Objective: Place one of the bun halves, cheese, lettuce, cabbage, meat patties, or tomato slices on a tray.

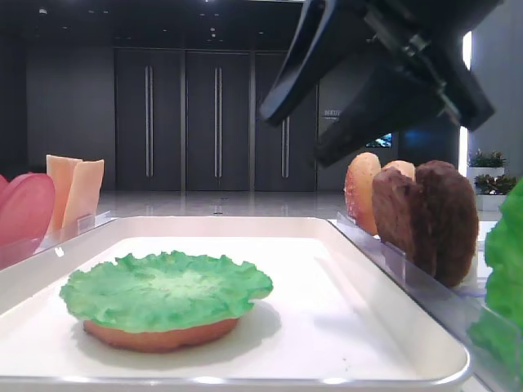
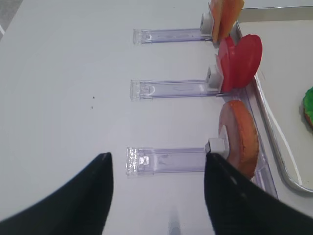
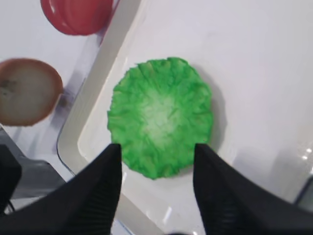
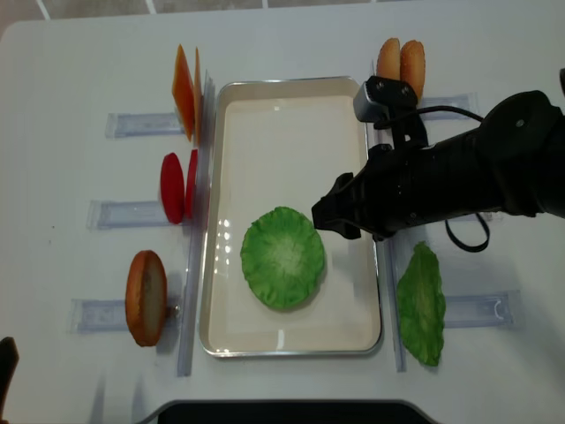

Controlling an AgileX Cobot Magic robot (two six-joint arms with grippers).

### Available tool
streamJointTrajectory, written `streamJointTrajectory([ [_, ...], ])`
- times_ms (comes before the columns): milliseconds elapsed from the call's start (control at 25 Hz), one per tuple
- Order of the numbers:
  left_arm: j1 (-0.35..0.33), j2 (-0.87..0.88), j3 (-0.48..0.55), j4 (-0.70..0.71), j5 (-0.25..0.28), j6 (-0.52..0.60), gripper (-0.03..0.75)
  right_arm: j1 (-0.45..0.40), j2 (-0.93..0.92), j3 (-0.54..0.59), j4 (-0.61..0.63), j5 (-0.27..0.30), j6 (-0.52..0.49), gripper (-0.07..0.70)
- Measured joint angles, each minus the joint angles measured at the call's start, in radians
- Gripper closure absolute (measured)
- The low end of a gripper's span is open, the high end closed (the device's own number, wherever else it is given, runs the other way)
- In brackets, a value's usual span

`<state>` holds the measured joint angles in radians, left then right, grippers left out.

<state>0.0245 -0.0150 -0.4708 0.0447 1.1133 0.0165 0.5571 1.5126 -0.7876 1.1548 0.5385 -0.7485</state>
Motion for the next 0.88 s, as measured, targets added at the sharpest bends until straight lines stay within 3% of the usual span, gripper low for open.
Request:
streamJointTrajectory([
  [160,0.0,0.0,0.0,0.0,0.0,0.0,0.262,0.0,-0.123,0.0,-0.465,0.092,0.36,0.313],
  [280,0.0,0.0,0.0,0.0,0.0,0.0,0.262,0.0,-0.225,0.0,-0.767,0.215,0.597,0.316],
  [440,0.0,0.0,0.0,0.0,0.0,0.0,0.262,0.0,-0.373,0.0,-1.031,0.404,0.803,0.316],
  [520,0.0,0.0,0.0,0.0,0.0,0.0,0.262,0.0,-0.444,0.0,-1.127,0.499,0.892,0.317],
  [680,0.0,0.0,0.0,0.0,0.0,0.0,0.262,-0.011,-0.596,0.0,-1.273,0.634,1.015,0.317],
  [880,0.0,0.0,0.0,0.0,-0.001,0.0,0.262,-0.088,-0.803,0.0,-1.343,0.68,1.045,0.317],
])
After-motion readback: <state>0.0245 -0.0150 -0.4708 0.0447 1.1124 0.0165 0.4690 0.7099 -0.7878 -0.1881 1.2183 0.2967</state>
